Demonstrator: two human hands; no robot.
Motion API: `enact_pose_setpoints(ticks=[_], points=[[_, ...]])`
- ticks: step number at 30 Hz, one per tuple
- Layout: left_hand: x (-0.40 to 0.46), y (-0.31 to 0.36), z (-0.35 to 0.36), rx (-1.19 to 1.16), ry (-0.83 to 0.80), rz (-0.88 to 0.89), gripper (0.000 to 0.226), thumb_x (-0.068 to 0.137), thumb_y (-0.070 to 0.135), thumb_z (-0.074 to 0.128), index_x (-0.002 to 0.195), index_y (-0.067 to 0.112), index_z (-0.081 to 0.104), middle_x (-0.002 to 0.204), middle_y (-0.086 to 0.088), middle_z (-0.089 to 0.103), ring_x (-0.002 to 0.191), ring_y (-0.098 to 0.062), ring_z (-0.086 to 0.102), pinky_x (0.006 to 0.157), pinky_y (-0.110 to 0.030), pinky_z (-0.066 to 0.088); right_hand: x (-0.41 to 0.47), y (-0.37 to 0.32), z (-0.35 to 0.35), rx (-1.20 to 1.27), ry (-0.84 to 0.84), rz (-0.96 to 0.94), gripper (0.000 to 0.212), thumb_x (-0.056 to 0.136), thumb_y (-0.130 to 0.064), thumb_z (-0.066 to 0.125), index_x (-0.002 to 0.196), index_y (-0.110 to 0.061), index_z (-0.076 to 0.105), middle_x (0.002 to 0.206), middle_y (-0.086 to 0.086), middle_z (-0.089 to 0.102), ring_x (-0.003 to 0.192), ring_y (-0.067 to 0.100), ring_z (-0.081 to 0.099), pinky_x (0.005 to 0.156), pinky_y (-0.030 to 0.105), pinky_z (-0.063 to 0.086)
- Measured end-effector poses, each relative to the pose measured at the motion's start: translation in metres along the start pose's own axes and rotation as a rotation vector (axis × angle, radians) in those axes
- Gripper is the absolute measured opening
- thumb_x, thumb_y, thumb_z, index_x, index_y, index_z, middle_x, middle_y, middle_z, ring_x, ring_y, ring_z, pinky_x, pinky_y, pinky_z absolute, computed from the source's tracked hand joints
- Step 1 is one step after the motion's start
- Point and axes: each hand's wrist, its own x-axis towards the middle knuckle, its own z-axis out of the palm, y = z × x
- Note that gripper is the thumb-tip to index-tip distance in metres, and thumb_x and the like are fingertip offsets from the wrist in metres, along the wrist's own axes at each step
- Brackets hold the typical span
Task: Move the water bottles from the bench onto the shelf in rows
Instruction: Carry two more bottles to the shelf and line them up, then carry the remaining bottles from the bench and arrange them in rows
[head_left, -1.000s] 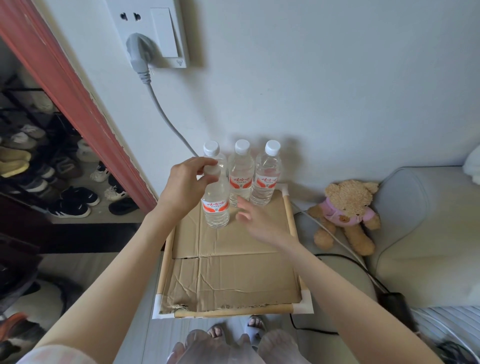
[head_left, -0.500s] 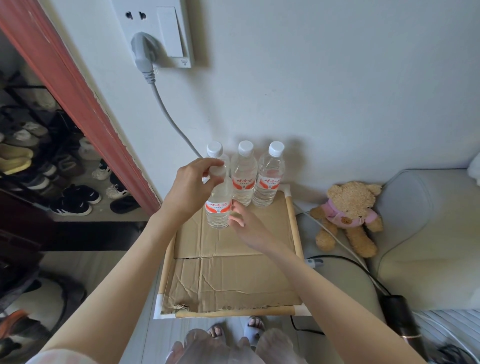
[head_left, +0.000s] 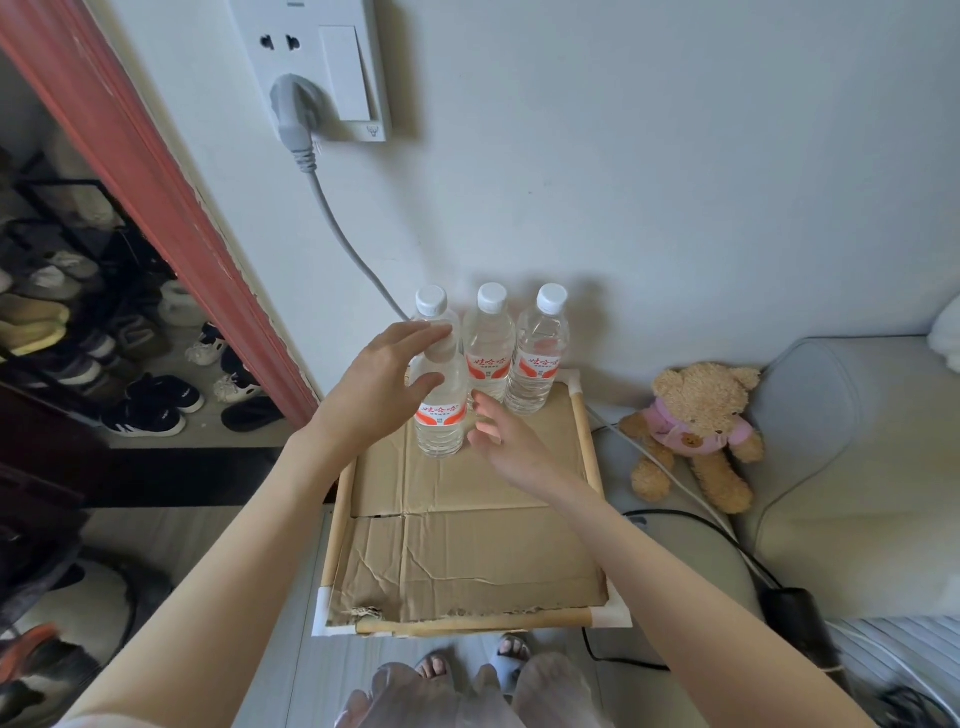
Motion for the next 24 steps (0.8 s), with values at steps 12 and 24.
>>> enact_pose_setpoints(ticks=[12,24], points=[[-0.055,-0.007,-0.007,0.313,0.063,0.059,0.057,0.083,0.028,0.062,0.134,0.017,0.039,0.138,-0.017,0.041,0.129,-0.036,0.037,0.103,-0.051,0.036,-0.034,-0.020,-0.029,-0.592,0.260,-0.433,0.057,0.090,-0.037,0.049,0.141,-0.020,0.029,0.148,0.001,0.032,0.138,0.018,0.026,0.113,0.038,0.027],[-0.305,0.033,0.064,0.427,0.266,-0.571,0.046,0.089,0.041,0.043,0.131,0.022,0.041,0.135,-0.013,0.048,0.130,-0.034,0.039,0.104,-0.051,0.035,-0.102,0.004,0.073,-0.925,-0.344,-0.896,0.066,0.085,-0.052,0.032,0.140,-0.015,0.033,0.148,0.013,0.032,0.137,0.029,0.030,0.112,0.049,0.024]])
